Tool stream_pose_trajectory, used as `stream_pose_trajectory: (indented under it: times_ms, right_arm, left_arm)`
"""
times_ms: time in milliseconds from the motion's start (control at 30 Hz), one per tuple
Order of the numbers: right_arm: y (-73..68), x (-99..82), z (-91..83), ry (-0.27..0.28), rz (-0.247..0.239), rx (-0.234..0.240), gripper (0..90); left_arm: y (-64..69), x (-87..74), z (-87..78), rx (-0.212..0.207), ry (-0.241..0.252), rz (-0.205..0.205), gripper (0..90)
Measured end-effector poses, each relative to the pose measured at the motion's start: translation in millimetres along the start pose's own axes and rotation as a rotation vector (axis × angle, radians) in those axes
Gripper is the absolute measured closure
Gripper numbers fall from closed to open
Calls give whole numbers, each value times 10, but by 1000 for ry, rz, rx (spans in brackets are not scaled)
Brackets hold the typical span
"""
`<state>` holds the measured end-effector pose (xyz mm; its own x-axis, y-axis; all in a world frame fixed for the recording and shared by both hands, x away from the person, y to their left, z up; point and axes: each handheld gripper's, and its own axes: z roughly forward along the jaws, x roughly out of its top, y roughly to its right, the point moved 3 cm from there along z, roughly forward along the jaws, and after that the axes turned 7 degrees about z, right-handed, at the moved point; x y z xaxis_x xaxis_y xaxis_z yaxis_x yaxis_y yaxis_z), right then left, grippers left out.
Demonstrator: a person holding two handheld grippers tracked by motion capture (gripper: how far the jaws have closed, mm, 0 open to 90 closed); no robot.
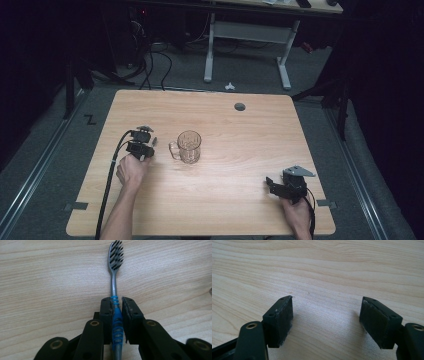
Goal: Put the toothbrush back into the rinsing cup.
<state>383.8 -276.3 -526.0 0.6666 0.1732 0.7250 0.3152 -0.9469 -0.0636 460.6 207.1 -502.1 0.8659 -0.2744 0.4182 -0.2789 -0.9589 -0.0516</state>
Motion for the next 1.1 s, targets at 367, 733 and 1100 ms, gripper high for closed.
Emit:
stream_pose_trajectory:
  times_ms: [367, 733, 1100]
  right_arm:
    - [-1, 0, -1, 0, -1, -1, 272]
    - [0, 0, -1, 0, -1, 0, 273]
    - [0, 0, -1, 0, -2, 1, 273]
  left_arm:
    - [52, 1, -71, -10, 36, 31, 797]
    - [80, 17, -252, -42, 67, 54, 797]
    - [66, 2, -393, -87, 95, 50, 797]
